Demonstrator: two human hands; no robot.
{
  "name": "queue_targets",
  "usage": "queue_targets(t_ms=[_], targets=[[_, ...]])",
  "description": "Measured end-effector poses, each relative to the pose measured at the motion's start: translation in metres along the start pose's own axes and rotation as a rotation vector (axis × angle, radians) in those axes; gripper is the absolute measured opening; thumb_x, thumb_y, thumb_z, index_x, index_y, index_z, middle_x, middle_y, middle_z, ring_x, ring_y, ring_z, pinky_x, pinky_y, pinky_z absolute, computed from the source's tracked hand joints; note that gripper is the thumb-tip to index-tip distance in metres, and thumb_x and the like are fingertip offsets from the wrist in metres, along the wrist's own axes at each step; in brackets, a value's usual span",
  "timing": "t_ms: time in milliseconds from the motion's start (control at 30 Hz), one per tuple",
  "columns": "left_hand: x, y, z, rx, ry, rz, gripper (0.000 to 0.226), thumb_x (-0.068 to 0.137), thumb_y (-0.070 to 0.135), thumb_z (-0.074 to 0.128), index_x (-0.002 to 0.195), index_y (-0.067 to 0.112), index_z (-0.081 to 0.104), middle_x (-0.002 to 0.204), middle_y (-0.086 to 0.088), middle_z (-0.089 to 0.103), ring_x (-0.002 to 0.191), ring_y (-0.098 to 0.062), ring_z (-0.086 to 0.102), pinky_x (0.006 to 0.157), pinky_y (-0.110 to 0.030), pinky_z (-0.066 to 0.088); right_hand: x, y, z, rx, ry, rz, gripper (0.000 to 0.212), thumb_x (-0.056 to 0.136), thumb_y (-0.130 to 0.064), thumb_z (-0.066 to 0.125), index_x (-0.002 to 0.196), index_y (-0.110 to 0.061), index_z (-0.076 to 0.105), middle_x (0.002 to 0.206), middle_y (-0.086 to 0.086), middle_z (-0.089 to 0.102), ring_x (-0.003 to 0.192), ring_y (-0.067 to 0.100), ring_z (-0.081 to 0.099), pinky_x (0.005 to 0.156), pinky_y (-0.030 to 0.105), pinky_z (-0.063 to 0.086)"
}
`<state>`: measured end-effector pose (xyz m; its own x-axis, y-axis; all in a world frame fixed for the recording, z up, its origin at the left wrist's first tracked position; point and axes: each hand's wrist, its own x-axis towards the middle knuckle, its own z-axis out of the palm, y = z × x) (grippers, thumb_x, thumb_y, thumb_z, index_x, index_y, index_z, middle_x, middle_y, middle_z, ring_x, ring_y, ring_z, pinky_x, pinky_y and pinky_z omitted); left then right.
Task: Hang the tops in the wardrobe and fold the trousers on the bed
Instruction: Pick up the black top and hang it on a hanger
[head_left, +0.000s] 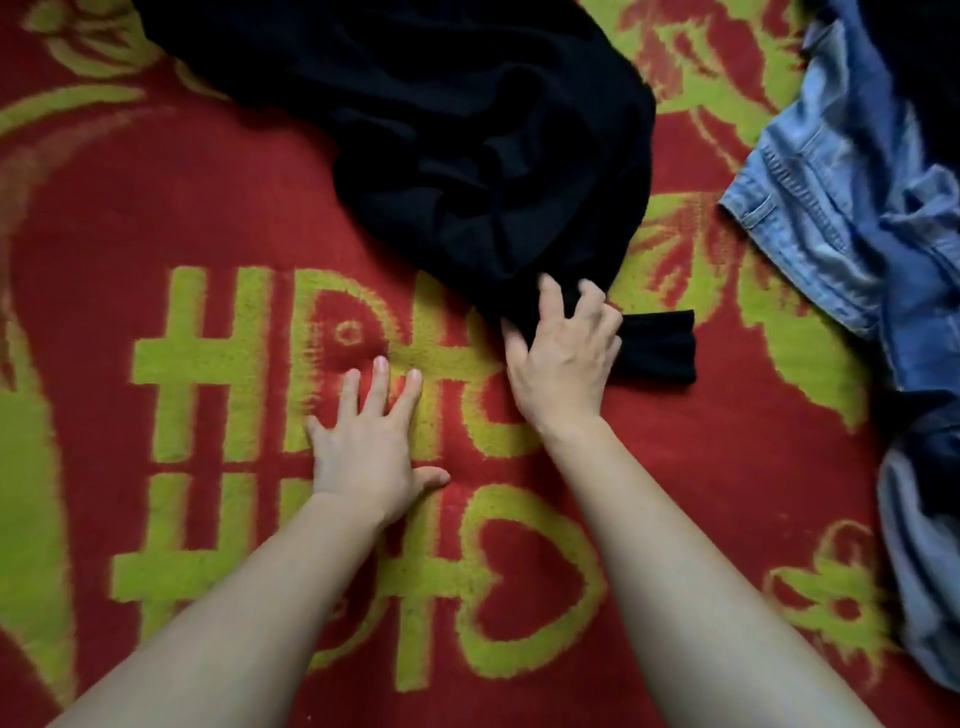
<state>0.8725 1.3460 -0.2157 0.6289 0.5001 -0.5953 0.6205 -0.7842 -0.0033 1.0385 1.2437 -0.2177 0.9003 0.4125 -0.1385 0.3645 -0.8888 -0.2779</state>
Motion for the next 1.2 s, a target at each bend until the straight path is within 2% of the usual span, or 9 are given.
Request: queue_targets(t_ms=[267,467,633,733,833,900,967,1100,1200], targets=[[0.009,-0.007,-0.001,-0.01,-0.004,-0.003,0.121,0.062,0.088,0.056,0.152,0.043,-0.012,0.163,0.008,-0.016,0.151,-0.024,-0.007,0.114,-0.061,0.027,0.016,0.012,0.0,0.105,0.036,-0.13,0.043,0.084,-0.024,0.068,0.125,-0.021,0.055,0.115,0.012,0.047,0.101,0.034,0.05,0.074,0.044,0.048],[0.005,-0.004,-0.013,-0.085,0.039,-0.042,0.12,0.058,0.082,0.069,0.153,0.041,0.008,0.165,0.01,-0.001,0.151,-0.02,0.003,0.113,-0.059,0.028,-0.05,0.055,-0.036,0.138,-0.159,-0.3,0.034,0.076,-0.041,0.068,0.104,-0.027,0.055,0.095,0.0,0.046,0.084,0.03,0.059,0.061,0.039,0.05],[-0.025,0.013,-0.002,-0.326,0.341,-0.026,0.121,0.068,0.041,0.083,0.155,0.027,0.0,0.158,-0.014,0.018,0.145,-0.033,0.019,0.115,-0.054,0.026,-0.138,0.131,-0.059,-0.055,-0.355,-0.299,0.044,0.067,-0.061,0.059,0.093,-0.026,0.051,0.088,-0.005,0.047,0.084,0.023,0.062,0.058,0.037,0.05],[-0.037,0.032,-0.004,-0.244,0.597,0.117,0.107,0.063,0.028,0.08,0.153,0.025,0.023,0.155,-0.018,0.02,0.144,-0.038,0.021,0.113,-0.054,0.026,-0.176,0.173,-0.07,-0.133,-0.425,-0.272,0.05,0.066,-0.066,0.048,0.09,-0.023,0.054,0.083,-0.005,0.049,0.081,0.024,0.064,0.057,0.037,0.051],[-0.042,0.052,-0.003,0.023,0.512,0.448,0.054,0.074,0.028,0.069,0.125,0.013,0.061,0.135,-0.016,0.055,0.134,-0.035,0.044,0.111,-0.054,0.026,-0.198,0.202,-0.081,-0.171,-0.498,-0.172,0.062,0.074,-0.076,0.035,0.095,-0.023,0.062,0.088,-0.005,0.053,0.09,0.023,0.065,0.069,0.037,0.051],[-0.054,0.066,0.0,-0.056,0.436,0.435,0.027,0.084,0.036,0.057,0.092,0.01,0.062,0.094,-0.014,0.067,0.098,-0.036,0.063,0.094,-0.046,0.042,-0.199,0.209,-0.09,-0.151,-0.584,-0.053,0.084,0.079,-0.087,0.015,0.098,-0.025,0.069,0.095,-0.004,0.059,0.099,0.024,0.063,0.081,0.038,0.047],[-0.067,0.075,0.006,-0.143,0.399,0.318,0.03,0.086,0.043,0.056,0.076,0.015,0.052,0.074,-0.014,0.065,0.075,-0.037,0.062,0.069,-0.039,0.045,-0.192,0.204,-0.096,-0.14,-0.556,-0.024,0.097,0.078,-0.089,-0.001,0.091,-0.027,0.072,0.095,-0.001,0.061,0.102,0.025,0.06,0.087,0.04,0.045],[-0.101,0.075,0.043,-0.164,0.155,0.103,0.048,0.085,0.064,0.041,0.085,0.022,0.063,0.085,-0.009,0.071,0.084,-0.035,0.067,0.065,-0.034,0.043,-0.155,0.18,-0.103,0.019,-0.168,0.072,0.05,0.095,-0.062,0.04,0.106,-0.02,0.064,0.111,0.009,0.056,0.108,0.034,0.053,0.095,0.044,0.041],[-0.137,0.066,0.073,-0.182,0.043,0.081,0.046,0.084,0.069,0.038,0.073,0.026,0.055,0.081,-0.002,0.071,0.084,-0.032,0.067,0.061,-0.032,0.039,-0.107,0.156,-0.102,0.194,-0.058,0.084,0.055,0.095,-0.046,0.054,0.138,-0.013,0.048,0.142,0.015,0.044,0.134,0.033,0.04,0.111,0.042,0.031]])
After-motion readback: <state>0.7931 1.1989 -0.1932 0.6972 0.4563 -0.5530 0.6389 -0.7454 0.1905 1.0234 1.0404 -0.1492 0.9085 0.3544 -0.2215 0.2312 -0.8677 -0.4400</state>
